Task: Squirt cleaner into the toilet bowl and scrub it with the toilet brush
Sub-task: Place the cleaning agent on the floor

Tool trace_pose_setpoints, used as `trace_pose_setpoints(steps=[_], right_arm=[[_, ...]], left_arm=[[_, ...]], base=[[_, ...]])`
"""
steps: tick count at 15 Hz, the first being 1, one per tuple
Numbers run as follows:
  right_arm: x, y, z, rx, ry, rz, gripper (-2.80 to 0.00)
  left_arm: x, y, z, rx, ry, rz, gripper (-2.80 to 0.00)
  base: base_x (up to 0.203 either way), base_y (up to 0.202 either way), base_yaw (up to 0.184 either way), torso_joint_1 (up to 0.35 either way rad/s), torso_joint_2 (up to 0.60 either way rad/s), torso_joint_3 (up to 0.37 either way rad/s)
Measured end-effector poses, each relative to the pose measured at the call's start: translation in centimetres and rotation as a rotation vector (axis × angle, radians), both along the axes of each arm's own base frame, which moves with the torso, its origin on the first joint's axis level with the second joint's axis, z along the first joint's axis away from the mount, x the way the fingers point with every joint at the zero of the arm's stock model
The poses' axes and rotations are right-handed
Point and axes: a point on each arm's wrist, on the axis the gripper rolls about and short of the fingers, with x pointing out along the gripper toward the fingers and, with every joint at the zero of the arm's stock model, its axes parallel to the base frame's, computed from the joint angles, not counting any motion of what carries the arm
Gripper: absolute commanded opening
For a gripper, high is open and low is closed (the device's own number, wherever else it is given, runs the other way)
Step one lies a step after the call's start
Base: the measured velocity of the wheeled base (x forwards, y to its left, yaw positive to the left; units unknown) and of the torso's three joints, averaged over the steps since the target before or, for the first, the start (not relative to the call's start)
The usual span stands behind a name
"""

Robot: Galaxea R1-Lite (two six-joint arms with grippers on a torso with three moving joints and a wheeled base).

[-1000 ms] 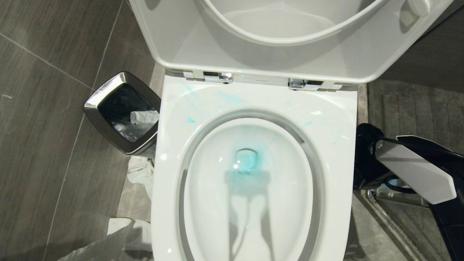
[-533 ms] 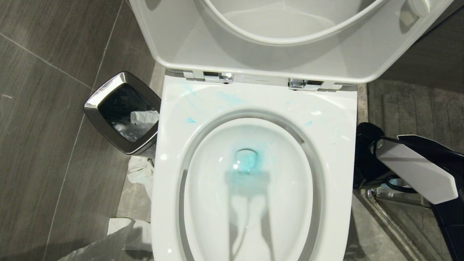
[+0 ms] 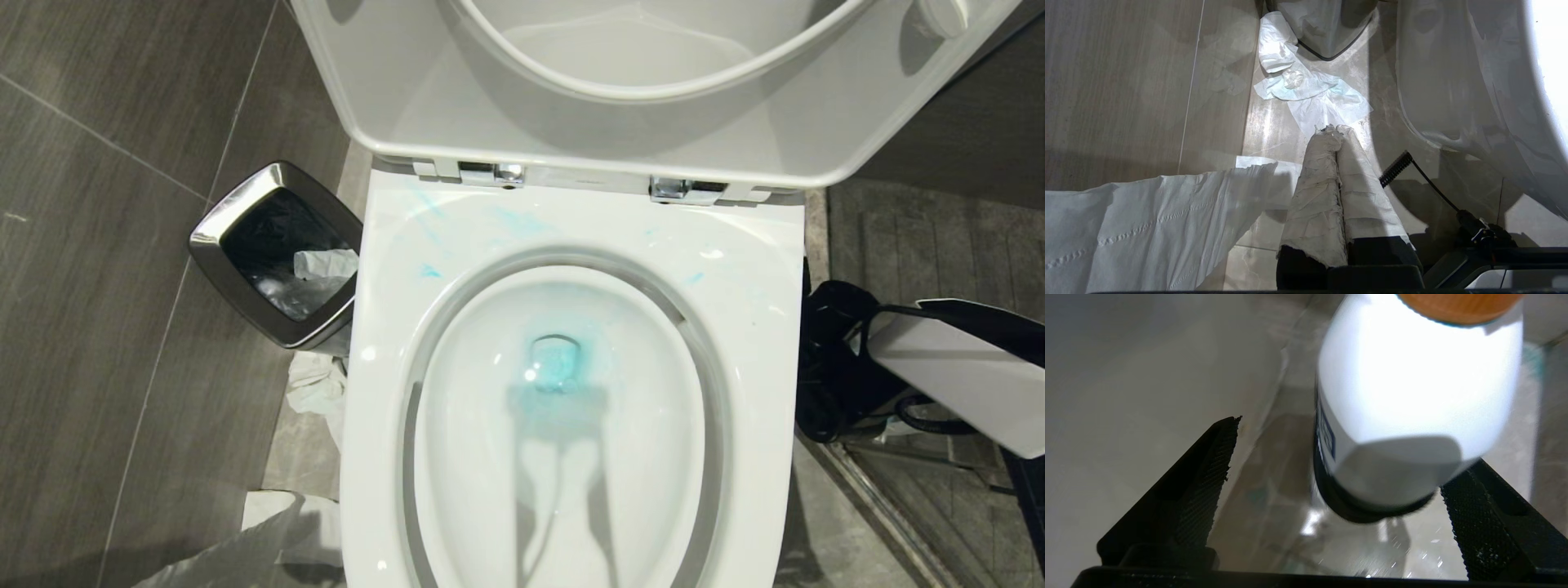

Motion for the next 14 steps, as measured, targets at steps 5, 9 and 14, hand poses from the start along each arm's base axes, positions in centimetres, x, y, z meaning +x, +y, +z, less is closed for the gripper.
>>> trace_pose_setpoints(steps=[5,9,14], right_arm=[[-1.4,0.1,1.0,0.021,0.021,0.027,0.00],[-2.9,0.3,0.7,0.030,0.075,0.045,0.00],[-4.6,0.1,2.6,0.035,0.061,0.041,0.00]], left_arm=[[0.0,0.0,0.0,-0.001,0.000,0.000,-2.80],[0.0,0.0,0.0,0.000,0.000,0.000,-2.80],[0.0,0.0,0.0,0.000,0.000,0.000,-2.80]], base=[[0.000,0.000,0.000,0.000,0.00,0.000],[0.000,0.000,0.000,0.000,0.00,0.000],[0.000,0.000,0.000,0.000,0.00,0.000]])
